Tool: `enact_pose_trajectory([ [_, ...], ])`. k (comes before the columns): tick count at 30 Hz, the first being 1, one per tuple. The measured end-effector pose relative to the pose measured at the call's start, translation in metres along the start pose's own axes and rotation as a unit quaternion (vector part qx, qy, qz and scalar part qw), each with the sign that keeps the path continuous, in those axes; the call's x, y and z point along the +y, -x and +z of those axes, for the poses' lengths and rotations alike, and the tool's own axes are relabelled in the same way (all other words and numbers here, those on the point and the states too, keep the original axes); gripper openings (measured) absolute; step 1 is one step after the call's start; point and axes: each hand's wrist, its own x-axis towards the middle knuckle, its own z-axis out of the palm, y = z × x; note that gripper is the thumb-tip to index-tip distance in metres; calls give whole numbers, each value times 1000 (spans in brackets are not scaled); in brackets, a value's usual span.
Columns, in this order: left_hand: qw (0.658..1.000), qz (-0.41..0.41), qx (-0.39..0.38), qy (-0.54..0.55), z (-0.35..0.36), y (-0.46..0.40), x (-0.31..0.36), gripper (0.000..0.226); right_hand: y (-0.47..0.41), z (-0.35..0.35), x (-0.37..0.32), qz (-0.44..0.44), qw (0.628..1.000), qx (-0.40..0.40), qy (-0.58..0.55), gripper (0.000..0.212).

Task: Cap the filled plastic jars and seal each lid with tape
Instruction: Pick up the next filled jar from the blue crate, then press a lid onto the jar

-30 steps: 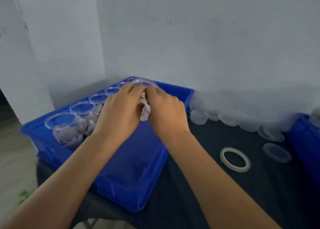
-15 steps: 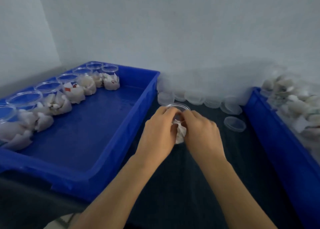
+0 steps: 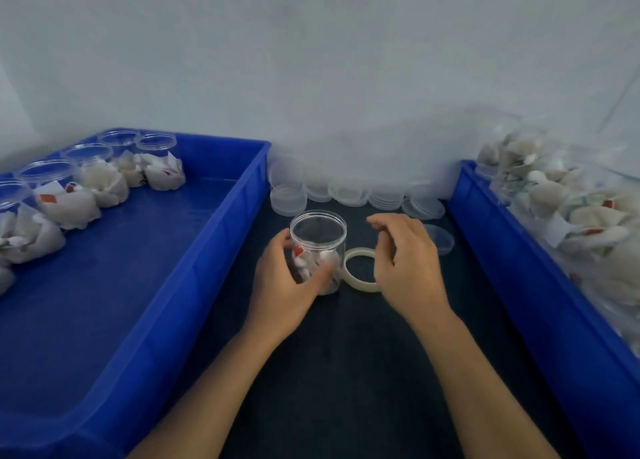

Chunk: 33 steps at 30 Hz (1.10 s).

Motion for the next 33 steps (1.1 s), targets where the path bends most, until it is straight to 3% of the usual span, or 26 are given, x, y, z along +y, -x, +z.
enact_pose_trajectory([
  [2,1000,-1,-21,-7,7,-5,0,54,-8,5,31,115,993,-4,16,32],
  [4,1000,16,-24,-4,13,-11,2,53,-13,10,59,202,976,-26,78,36],
  [8,998,43,-38,14,29,-18,4,53,-21,19,90,262,938,-68,218,48],
  [12,997,61,-45,26,35,-21,-7,60,-26,24,112,317,924,-83,199,55],
  [18,997,64,-44,-3,40,-25,-17,67,-31,27,129,319,934,-17,160,25],
  [23,997,57,-56,-2,41,-27,-19,70,-36,29,128,305,944,-7,126,31],
  [29,996,39,-75,5,38,-26,-16,71,-45,22,104,216,970,55,93,34],
  [33,999,28,-31,23,37,-24,-14,71,-67,3,63,154,986,51,-33,31],
])
